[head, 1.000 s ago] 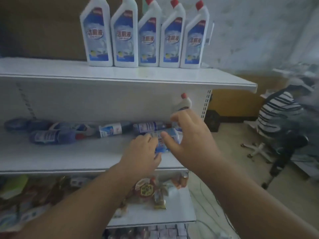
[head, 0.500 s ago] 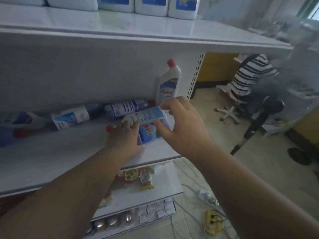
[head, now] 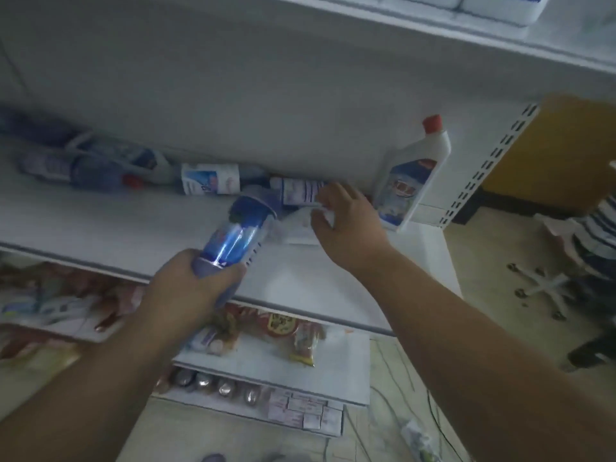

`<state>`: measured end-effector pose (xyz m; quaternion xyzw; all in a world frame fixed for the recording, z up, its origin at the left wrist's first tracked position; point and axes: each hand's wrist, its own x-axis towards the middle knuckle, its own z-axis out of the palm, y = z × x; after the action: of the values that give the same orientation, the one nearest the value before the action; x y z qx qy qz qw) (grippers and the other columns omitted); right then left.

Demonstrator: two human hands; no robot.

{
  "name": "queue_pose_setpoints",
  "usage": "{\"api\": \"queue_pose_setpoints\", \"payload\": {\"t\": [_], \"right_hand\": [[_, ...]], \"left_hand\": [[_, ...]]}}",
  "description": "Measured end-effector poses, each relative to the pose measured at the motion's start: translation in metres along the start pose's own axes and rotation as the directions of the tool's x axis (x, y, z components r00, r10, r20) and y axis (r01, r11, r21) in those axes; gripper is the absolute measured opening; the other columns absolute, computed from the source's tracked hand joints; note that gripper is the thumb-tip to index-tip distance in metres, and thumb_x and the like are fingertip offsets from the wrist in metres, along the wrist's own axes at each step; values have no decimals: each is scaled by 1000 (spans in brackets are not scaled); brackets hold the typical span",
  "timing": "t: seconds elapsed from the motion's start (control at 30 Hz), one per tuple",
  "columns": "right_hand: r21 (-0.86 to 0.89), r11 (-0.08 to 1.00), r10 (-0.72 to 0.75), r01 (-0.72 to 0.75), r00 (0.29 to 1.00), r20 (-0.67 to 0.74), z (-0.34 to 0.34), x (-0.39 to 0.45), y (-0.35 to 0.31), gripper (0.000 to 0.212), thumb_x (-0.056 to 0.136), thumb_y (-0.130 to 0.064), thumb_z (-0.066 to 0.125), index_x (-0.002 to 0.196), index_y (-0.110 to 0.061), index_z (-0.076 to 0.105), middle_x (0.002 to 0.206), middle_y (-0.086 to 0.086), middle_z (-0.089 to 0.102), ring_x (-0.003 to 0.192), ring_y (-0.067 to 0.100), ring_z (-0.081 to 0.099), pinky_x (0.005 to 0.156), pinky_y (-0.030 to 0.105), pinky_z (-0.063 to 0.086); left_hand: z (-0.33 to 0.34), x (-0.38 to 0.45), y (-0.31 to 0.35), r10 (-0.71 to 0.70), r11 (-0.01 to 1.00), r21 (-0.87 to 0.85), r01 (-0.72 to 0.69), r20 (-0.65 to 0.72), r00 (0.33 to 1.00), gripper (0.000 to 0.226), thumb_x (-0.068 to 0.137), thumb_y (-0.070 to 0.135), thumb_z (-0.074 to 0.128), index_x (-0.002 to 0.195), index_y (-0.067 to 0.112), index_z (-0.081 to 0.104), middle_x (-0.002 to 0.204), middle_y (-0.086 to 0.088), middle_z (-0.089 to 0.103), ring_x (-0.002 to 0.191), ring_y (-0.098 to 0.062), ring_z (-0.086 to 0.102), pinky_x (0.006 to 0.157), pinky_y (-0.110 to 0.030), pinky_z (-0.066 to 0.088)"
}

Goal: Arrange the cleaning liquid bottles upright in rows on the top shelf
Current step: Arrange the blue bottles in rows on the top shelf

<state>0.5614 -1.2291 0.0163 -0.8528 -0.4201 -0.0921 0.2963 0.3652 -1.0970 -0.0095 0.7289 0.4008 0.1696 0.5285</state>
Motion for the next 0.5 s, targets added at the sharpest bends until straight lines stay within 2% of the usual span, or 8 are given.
{"api": "queue_pose_setpoints", "payload": {"t": [0.1, 0.17, 0.23, 0.3, 0.4, 0.5], "right_hand": [[-232, 973, 73, -12, 964, 257, 38, 13, 11, 44, 97, -42, 54, 132, -15, 52, 134, 11, 54, 125, 33, 47, 104, 40, 38], [-343, 939, 81, 35, 945, 317, 55, 14, 17, 57, 95, -53, 51, 140, -19, 45, 145, 6, 46, 137, 29, 38, 115, 41, 28], [-427, 899, 49, 101, 944, 326, 65, 12, 20, 69, 91, -62, 49, 145, -19, 39, 152, 6, 39, 143, 28, 30, 120, 43, 21], [-470, 872, 32, 136, 943, 331, 67, 9, 17, 74, 89, -66, 47, 145, -18, 38, 151, 7, 39, 142, 29, 32, 118, 44, 23], [-524, 825, 0, 212, 927, 376, 60, 5, 7, 70, 86, -72, 48, 133, -20, 47, 134, 8, 51, 126, 30, 45, 104, 44, 35], [-586, 758, -7, 287, 901, 433, 50, 0, -2, 61, 90, -64, 50, 130, -17, 47, 123, 10, 57, 113, 32, 52, 96, 43, 39]], "left_hand": [[-1, -13, -12, -107, 970, -225, 96, -38, 994, 48, 56, 55, 78, 91, 24, 66, 86, -7, 72, 76, -27, 70, 69, -47, 56], [-3, -19, -20, -149, 940, -314, 130, -38, 988, 61, 46, 60, 77, 96, 26, 67, 91, -8, 73, 80, -29, 71, 69, -46, 56], [-4, -24, -26, -159, 922, -363, 133, -42, 986, 63, 44, 60, 76, 95, 26, 68, 91, -7, 74, 81, -28, 72, 70, -44, 57], [-5, -27, -29, -172, 904, -400, 152, -15, 985, 52, 54, 53, 81, 96, 24, 68, 81, -6, 73, 68, -26, 67, 61, -39, 52], [-5, -28, -36, -200, 888, -419, 187, 14, 980, 21, 79, 33, 80, 94, 23, 69, 68, -4, 66, 53, -20, 56, 48, -29, 42], [-12, -25, -44, -190, 884, -423, 198, 62, 980, 20, 82, 32, 77, 97, 24, 67, 73, -7, 64, 51, -20, 53, 49, -29, 40]]}}
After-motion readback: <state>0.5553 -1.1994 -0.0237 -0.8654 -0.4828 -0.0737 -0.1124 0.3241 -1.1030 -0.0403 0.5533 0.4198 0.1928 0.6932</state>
